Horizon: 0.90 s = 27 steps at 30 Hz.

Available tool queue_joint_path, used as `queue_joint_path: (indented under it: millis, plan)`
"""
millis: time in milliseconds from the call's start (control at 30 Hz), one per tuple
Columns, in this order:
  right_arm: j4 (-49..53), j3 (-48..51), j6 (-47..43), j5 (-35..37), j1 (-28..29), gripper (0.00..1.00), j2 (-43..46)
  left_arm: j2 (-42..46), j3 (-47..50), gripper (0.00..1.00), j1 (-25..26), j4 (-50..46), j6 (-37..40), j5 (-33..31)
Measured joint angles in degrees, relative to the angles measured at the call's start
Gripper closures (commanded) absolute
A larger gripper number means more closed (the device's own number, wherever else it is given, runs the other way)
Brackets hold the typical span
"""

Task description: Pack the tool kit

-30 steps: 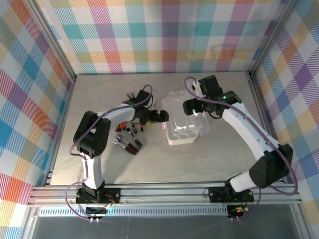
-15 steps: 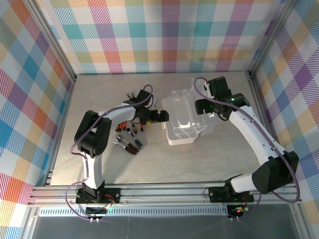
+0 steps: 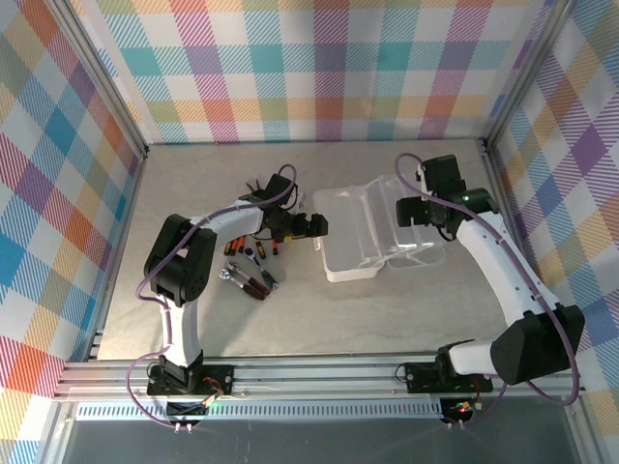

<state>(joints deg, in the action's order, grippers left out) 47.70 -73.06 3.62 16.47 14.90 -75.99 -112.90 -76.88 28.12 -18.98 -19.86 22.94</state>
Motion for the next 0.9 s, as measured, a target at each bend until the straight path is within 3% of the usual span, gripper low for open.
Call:
queue_joint_path:
  millis: [267, 433, 567, 767, 900]
  plan:
    - [0.04, -0.02, 0.11, -1.14, -0.98, 0.01, 0.42, -0.09, 0.0, 0.0, 0.15, -0.59, 0.24, -0.35]
    - [-0.37, -0.02, -0.55, -6.93, -0.55, 0.01, 2.23, 1.07, 0.0, 0.0, 0.26, -0.85, 1.75, -2.12]
    - [-0.48, -2.84, -1.44, -10.14, 3.45, 0.01, 1.68, 6.32, -0.02, 0.0, -0.31, -2.91, 3.48, -4.87]
    - [-2.91, -11.3, -1.57, -13.16, 10.86, 0.06, -7.1, 16.41, -0.17, 0.0, -2.95, -6.25, 4.57, -10.29]
    - [-4.04, -14.88, -2.51, -15.02, 15.54, 0.1, -14.05, 23.47, 6.58, 0.0, -5.49, -6.6, 2.91, -15.63]
